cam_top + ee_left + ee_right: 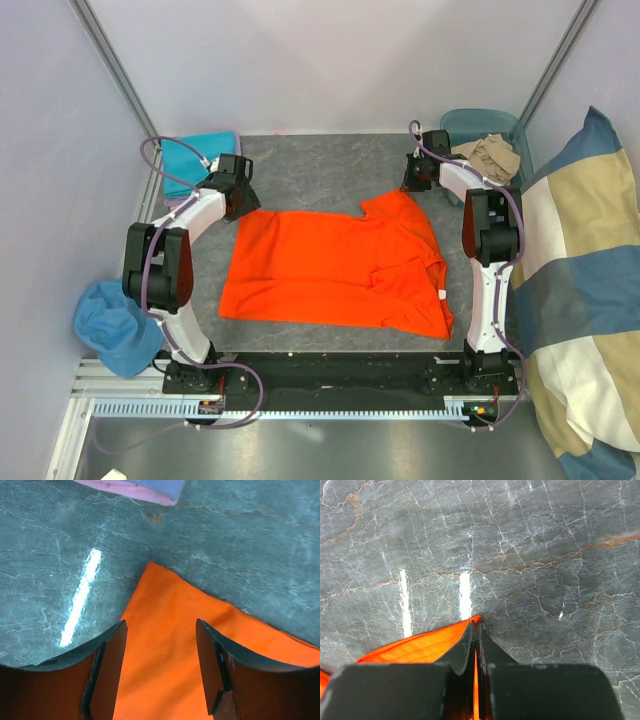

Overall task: Fold and stack the t-shirts
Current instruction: Grap the side of the flattened tshirt furthest away from the robot with both arms

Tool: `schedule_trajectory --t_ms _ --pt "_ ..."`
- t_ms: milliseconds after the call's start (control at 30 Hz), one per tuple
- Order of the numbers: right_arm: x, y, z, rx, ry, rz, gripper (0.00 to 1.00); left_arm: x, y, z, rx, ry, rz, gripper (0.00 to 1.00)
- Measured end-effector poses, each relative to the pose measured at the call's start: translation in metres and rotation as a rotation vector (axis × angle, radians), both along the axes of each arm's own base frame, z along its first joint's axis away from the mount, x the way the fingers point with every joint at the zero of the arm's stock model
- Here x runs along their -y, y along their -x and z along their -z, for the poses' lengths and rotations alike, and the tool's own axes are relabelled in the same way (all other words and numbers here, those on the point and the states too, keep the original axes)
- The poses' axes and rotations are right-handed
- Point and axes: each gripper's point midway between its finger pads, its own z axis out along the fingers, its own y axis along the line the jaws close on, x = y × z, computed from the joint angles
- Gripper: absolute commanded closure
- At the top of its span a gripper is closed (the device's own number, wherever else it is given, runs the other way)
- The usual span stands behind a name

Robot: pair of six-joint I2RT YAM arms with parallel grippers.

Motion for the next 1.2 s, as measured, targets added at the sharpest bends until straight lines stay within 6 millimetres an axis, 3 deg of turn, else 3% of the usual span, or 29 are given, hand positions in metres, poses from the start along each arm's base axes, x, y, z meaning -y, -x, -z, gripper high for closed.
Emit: schedule_trajectory --t_ms 267,667,800,833,900,933,1000,1200 --pt "0.0 0.0 0.0 0.0 -0.001 -0.001 1.0 -0.009 -0.004 0.028 -0.063 -0.06 -0.014 0.36" --pt "-0.002 0.001 0.0 -0.002 -0.008 -0.007 1.0 -0.01 -0.026 0.045 -0.077 -0.08 -0.005 0.39" --pt "-0.002 0.001 0.0 -0.002 -0.008 -0.007 1.0 -0.014 -0.026 0.053 -0.093 -0.084 -0.01 0.58" --pt "-0.002 0.0 0.0 -0.001 -0.008 -0.007 1.0 -0.014 -0.026 0.052 -0.092 -0.083 -0.011 0.71" --pt "-0.002 0.001 0.0 -0.002 -0.008 -0.007 1.0 -0.016 -0.027 0.053 -0.092 -0.083 -0.013 0.82" --pt "-0.002 0.001 0.0 -0.002 -0.008 -0.007 1.0 -0.016 -0.028 0.053 -0.09 -0.083 -0.011 0.93" --pt "-0.002 0.001 0.0 -0.002 -0.008 -0.007 1.0 -0.015 -0.031 0.052 -0.082 -0.08 -0.012 0.98" --pt "-0.002 0.001 0.0 -0.002 -0.008 -0.007 1.0 -0.014 -0.034 0.051 -0.078 -0.078 -0.006 0.98"
